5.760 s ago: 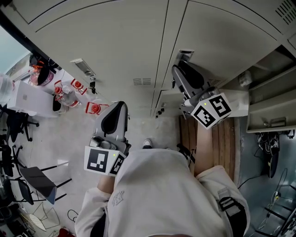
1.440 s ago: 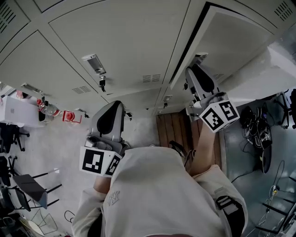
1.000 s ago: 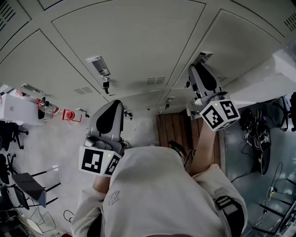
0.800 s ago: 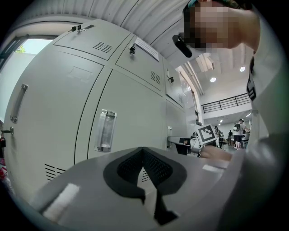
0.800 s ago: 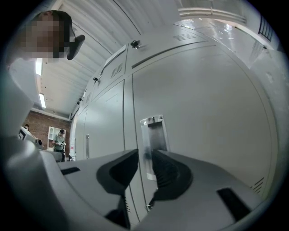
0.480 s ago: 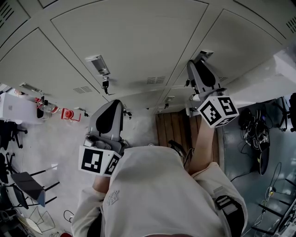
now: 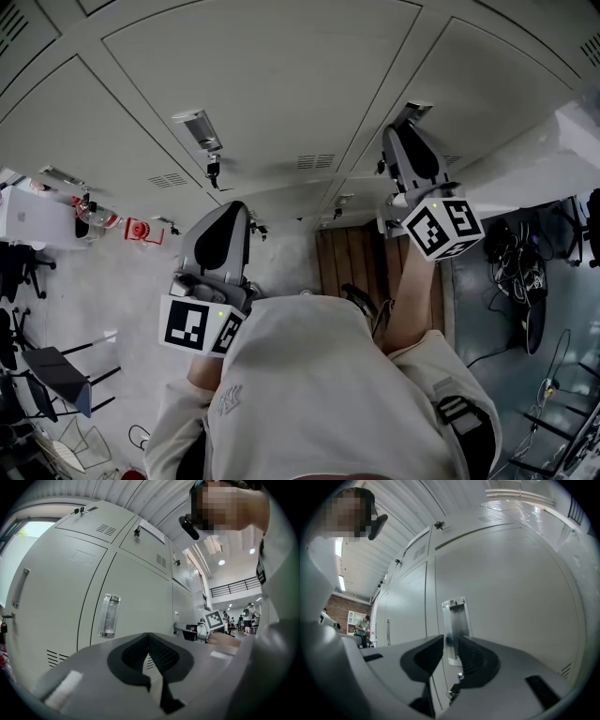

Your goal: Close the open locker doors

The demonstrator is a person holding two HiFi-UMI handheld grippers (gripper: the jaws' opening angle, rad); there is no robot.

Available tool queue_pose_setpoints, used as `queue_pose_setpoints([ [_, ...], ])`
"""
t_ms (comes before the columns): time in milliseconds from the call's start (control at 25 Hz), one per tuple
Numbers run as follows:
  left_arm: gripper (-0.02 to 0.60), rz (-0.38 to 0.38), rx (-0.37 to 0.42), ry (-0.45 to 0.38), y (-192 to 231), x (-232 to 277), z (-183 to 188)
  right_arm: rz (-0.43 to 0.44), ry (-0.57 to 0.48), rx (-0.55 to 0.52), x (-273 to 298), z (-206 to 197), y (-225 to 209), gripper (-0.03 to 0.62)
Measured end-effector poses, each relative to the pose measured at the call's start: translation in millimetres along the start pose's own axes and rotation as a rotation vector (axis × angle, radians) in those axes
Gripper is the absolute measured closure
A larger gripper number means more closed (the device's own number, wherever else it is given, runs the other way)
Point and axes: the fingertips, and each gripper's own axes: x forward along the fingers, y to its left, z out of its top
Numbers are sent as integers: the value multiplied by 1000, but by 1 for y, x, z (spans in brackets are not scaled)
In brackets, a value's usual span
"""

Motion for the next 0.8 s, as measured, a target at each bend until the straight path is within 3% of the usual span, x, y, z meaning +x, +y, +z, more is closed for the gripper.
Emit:
queue_pose_setpoints([
  [440, 574, -29, -4, 2, -10, 1, 1, -17, 1, -1, -17, 3, 2, 526],
  [800, 574, -37, -8, -4, -37, -17, 0, 8, -30, -8, -58, 19, 34, 526],
])
